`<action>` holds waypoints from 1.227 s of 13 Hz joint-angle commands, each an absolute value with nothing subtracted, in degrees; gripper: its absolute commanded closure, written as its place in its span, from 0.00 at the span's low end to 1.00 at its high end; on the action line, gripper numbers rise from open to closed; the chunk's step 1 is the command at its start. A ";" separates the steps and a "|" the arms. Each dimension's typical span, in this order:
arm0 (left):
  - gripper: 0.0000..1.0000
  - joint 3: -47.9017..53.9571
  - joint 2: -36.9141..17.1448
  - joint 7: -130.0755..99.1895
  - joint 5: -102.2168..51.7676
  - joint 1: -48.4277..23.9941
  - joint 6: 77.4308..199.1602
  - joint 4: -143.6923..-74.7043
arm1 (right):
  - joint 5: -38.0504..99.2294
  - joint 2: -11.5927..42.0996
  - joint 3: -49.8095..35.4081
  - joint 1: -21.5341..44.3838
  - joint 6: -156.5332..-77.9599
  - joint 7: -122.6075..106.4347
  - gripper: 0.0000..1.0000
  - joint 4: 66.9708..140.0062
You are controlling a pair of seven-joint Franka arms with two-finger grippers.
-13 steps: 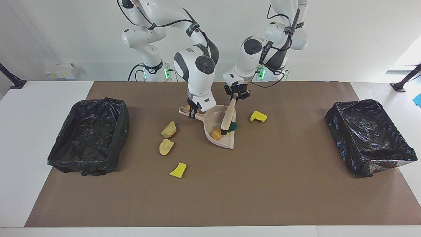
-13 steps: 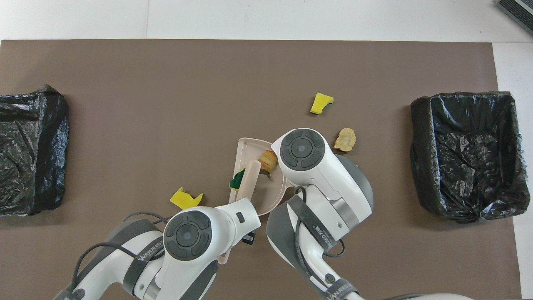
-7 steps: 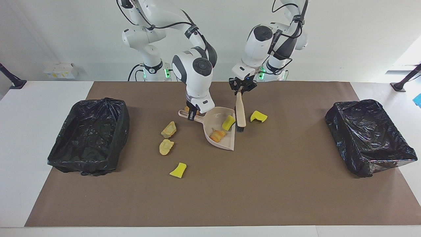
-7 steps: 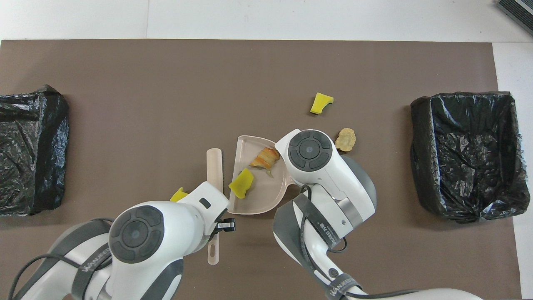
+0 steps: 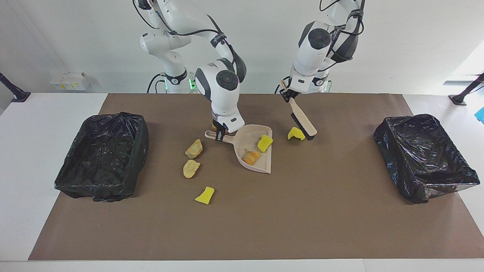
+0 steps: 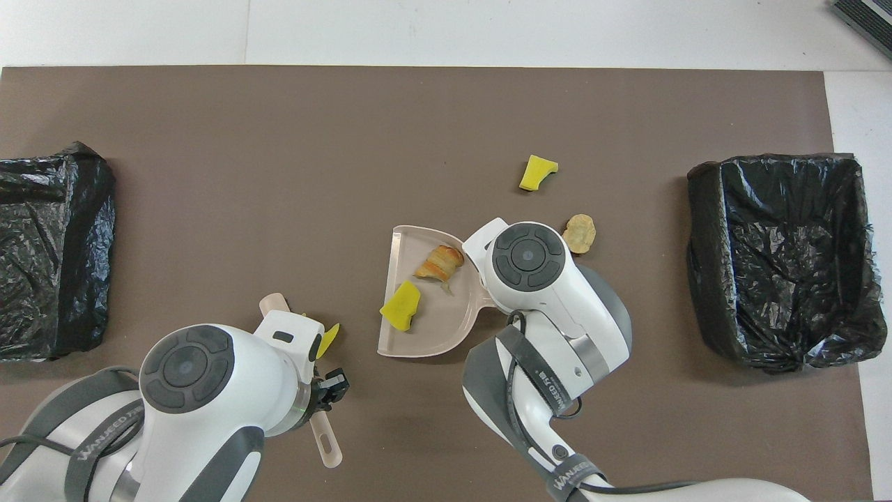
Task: Sweep and dump trash in bin
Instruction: 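Sweep the remaining scraps into the dustpan with the left gripper's brush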
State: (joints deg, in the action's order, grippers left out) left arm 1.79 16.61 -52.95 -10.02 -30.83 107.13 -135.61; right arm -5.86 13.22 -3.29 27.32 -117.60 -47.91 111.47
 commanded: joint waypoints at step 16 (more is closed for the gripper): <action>1.00 3.43 2.29 -42.36 -8.87 -44.28 137.73 -134.49 | -4.66 13.01 -3.69 27.60 -119.00 -48.78 1.00 112.85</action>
State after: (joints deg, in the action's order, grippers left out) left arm 4.19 4.35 -42.45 -8.98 -41.25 137.51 -138.08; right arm -5.82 13.23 -3.36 27.88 -118.10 -48.19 111.67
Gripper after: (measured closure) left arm 0.740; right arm 0.687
